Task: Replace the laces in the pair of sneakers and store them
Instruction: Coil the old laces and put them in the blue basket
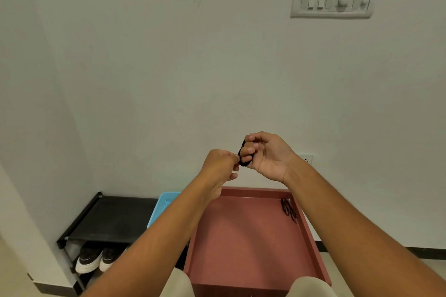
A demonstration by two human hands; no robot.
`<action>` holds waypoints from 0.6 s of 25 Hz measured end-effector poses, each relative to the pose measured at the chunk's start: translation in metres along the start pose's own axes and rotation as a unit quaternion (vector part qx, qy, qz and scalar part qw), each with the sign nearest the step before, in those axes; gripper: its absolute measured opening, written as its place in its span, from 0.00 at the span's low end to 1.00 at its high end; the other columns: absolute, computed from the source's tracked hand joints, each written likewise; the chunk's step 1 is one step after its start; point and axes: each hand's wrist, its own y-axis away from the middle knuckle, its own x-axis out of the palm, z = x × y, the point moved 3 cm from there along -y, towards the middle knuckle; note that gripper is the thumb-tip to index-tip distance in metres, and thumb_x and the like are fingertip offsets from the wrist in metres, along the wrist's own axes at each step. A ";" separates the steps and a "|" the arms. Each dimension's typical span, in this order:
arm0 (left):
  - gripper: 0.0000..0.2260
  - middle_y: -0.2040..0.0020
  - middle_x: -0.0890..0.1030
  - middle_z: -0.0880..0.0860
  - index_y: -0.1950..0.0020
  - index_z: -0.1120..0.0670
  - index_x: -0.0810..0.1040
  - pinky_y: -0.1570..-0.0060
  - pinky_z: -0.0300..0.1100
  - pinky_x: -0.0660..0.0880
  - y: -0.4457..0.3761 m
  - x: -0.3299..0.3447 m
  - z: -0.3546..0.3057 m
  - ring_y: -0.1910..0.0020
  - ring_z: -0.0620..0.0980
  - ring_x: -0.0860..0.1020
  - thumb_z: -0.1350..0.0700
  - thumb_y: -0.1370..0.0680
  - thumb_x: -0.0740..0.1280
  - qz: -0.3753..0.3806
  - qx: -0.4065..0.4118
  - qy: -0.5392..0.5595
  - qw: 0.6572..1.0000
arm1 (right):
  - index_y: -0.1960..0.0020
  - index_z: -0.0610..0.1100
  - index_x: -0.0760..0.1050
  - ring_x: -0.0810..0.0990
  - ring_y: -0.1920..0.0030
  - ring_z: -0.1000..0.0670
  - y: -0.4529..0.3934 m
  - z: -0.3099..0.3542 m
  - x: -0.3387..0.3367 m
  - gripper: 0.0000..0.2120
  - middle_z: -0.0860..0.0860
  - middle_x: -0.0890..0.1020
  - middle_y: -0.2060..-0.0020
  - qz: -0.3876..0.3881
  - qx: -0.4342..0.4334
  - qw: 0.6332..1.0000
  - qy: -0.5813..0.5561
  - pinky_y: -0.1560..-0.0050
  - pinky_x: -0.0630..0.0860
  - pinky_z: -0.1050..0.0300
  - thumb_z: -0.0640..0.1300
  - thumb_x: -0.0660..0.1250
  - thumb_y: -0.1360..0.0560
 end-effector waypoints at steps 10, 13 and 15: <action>0.03 0.61 0.84 0.59 0.56 0.62 0.85 0.62 0.41 0.80 0.000 -0.007 0.009 0.65 0.51 0.79 0.64 0.23 0.72 -0.043 0.046 0.001 0.998 | 0.67 0.47 0.64 0.54 0.71 0.52 -0.006 -0.010 -0.001 0.12 0.53 0.59 0.74 -0.006 -0.001 0.998 0.067 0.68 0.61 0.57 0.42 0.58 0.25; 0.05 0.63 0.83 0.58 0.59 0.61 0.85 0.61 0.44 0.78 -0.001 -0.005 0.005 0.65 0.50 0.78 0.66 0.24 0.70 -0.048 0.069 -0.032 0.996 | 0.67 0.47 0.64 0.53 0.72 0.52 -0.007 -0.011 0.001 0.12 0.54 0.58 0.74 -0.006 -0.003 0.997 0.072 0.69 0.61 0.58 0.42 0.58 0.25; 0.06 0.64 0.81 0.57 0.60 0.62 0.84 0.62 0.45 0.75 -0.001 -0.005 0.004 0.65 0.50 0.76 0.66 0.25 0.68 -0.061 0.085 -0.043 0.994 | 0.66 0.47 0.65 0.57 0.73 0.53 -0.008 -0.013 0.002 0.12 0.54 0.59 0.74 -0.003 -0.001 0.999 0.041 0.69 0.61 0.58 0.41 0.57 0.24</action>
